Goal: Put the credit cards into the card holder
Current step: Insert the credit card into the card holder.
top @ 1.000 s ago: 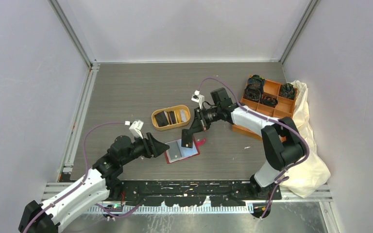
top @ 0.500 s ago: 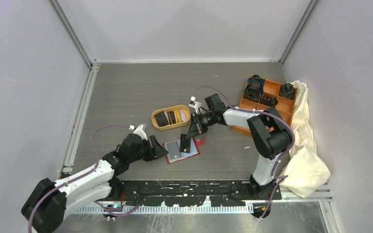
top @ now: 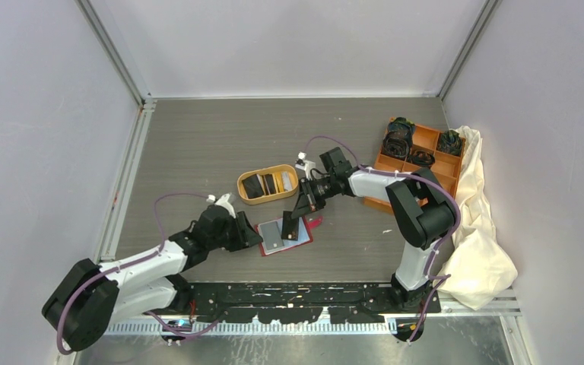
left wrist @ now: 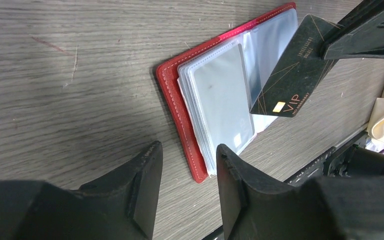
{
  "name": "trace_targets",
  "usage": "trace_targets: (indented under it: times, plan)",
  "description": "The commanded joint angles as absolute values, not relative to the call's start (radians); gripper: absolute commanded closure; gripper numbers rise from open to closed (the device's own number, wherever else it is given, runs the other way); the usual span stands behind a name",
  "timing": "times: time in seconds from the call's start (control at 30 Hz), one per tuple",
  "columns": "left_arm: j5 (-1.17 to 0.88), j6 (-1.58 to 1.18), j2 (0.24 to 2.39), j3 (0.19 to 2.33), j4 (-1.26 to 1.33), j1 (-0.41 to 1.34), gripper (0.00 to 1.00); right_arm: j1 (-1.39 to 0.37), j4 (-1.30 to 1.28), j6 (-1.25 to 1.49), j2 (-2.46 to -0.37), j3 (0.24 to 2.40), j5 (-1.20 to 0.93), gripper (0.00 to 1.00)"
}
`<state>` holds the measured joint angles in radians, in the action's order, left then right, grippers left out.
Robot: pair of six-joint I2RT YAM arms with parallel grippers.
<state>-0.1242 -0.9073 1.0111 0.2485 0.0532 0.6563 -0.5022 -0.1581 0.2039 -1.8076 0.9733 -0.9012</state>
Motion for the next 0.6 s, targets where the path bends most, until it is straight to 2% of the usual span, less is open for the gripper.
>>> trace_targets:
  times: [0.0, 0.23, 0.57]
  plan:
    - [-0.128, -0.873, 1.066, 0.308, 0.087, 0.655, 0.58, -0.505, -0.187, 0.167, -1.82, 1.021, -0.868, 0.99]
    - [-0.134, -0.855, 1.157, 0.356, 0.06, 0.656, 0.64, -0.527, -0.255, 0.113, -1.828, 1.044, -0.826, 0.99]
    - [-0.143, -0.845, 1.228, 0.381, 0.058, 0.657, 0.84, -0.547, -0.282, 0.104, -1.851, 1.062, -0.803, 0.99]
